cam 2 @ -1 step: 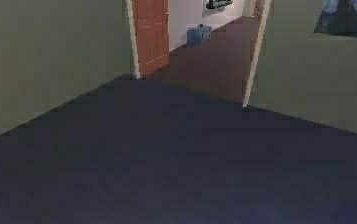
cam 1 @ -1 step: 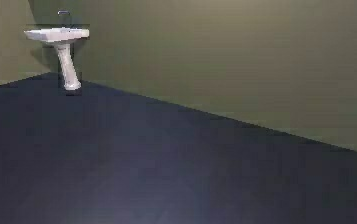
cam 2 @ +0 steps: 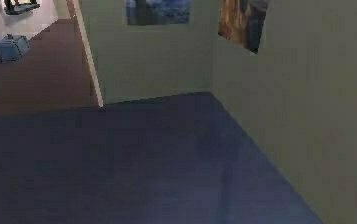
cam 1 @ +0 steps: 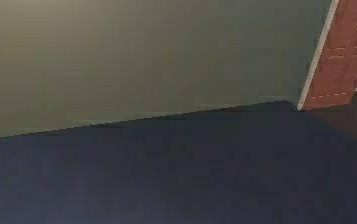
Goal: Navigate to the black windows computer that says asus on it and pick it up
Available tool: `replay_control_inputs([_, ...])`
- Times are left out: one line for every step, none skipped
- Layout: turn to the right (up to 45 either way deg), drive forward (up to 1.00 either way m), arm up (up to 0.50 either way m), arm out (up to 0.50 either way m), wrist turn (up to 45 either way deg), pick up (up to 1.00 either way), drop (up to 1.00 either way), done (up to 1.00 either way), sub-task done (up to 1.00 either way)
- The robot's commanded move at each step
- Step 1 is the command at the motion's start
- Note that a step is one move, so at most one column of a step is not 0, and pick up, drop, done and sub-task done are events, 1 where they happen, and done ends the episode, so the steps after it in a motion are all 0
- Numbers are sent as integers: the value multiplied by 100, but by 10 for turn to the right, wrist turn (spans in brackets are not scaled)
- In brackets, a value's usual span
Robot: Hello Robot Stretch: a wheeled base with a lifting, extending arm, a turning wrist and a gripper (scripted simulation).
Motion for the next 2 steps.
replay_control_inputs([450,0,0,0,0,0,0,0,0])
replay_control_inputs([30,0,0,0,0,0,0,0,0])
